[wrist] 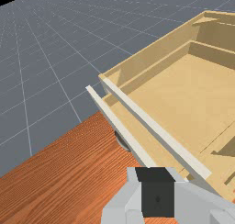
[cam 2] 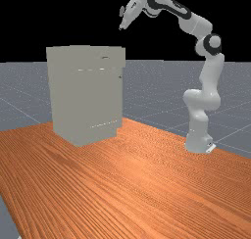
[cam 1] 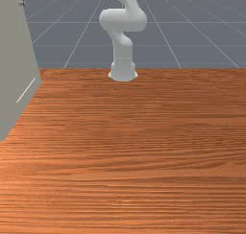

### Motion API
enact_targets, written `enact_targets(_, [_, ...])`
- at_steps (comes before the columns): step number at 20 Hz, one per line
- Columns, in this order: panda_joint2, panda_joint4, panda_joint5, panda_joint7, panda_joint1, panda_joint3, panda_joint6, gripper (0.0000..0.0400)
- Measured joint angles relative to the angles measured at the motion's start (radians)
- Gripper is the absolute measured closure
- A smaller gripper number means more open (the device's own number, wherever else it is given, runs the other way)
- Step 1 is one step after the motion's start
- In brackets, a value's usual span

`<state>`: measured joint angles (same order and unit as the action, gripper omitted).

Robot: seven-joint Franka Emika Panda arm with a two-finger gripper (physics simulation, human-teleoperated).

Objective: Open the drawer

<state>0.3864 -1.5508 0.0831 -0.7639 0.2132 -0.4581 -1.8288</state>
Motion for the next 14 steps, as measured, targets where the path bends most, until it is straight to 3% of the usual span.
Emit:
enact_targets(4, [-0.032, 0.066, 0.004, 0.002, 0.025, -0.047, -0.033, 0.04])
enact_targets(9, [-0.132, -0.072, 0.018, 0.006, 0.025, -0.069, -0.203, 0.04])
enact_targets(14, [-0.137, -0.14, 0.025, 0.0, 0.031, -0.068, -0.272, 0.0373])
